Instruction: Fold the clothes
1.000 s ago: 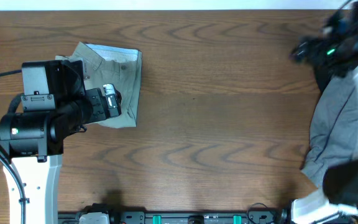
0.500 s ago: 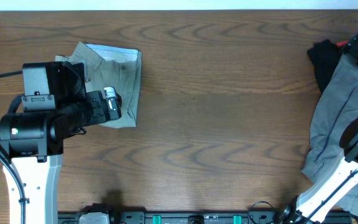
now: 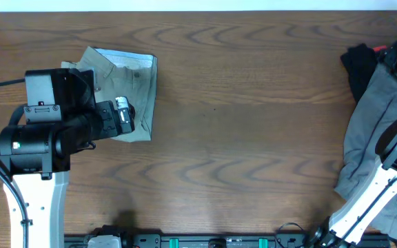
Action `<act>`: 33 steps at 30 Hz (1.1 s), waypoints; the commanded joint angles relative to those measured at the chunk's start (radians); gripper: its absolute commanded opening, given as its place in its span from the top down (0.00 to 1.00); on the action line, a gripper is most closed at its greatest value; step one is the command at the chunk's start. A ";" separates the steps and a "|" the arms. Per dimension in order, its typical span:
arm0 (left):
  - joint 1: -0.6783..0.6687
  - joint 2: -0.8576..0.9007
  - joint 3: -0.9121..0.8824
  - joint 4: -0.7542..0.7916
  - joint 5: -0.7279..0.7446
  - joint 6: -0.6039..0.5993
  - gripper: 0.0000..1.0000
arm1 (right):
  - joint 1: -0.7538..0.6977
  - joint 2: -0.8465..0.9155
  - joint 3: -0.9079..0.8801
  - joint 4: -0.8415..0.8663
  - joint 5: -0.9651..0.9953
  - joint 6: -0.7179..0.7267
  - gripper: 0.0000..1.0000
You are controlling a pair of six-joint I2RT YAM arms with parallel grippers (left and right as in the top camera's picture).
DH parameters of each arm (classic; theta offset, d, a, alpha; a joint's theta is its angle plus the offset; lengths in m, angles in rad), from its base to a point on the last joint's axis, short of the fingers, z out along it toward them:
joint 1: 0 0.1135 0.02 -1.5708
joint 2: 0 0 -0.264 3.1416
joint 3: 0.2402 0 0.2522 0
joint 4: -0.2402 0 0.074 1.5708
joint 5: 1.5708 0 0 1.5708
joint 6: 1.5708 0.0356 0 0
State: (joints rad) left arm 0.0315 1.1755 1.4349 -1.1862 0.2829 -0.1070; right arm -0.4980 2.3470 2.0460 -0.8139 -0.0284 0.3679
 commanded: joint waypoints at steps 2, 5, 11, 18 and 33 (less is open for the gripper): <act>-0.003 0.000 0.016 -0.006 0.005 0.009 0.02 | 0.003 0.029 0.014 0.002 0.013 0.055 0.33; -0.003 0.000 0.016 -0.006 0.005 0.009 0.02 | 0.007 0.037 0.014 -0.001 0.018 0.054 0.51; -0.003 0.000 0.016 -0.014 0.005 0.009 0.02 | 0.008 -0.003 0.016 -0.047 0.027 0.026 0.99; -0.003 0.000 0.016 -0.010 0.005 0.010 0.02 | 0.044 -0.232 0.016 -0.022 -0.119 -0.111 0.99; -0.003 -0.011 0.022 0.021 -0.054 0.010 0.02 | 0.435 -0.468 0.014 -0.137 -0.279 -0.183 0.99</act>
State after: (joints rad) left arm 0.0315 1.1751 1.4349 -1.1683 0.2703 -0.1070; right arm -0.1505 1.8462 2.0670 -0.9310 -0.2611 0.2344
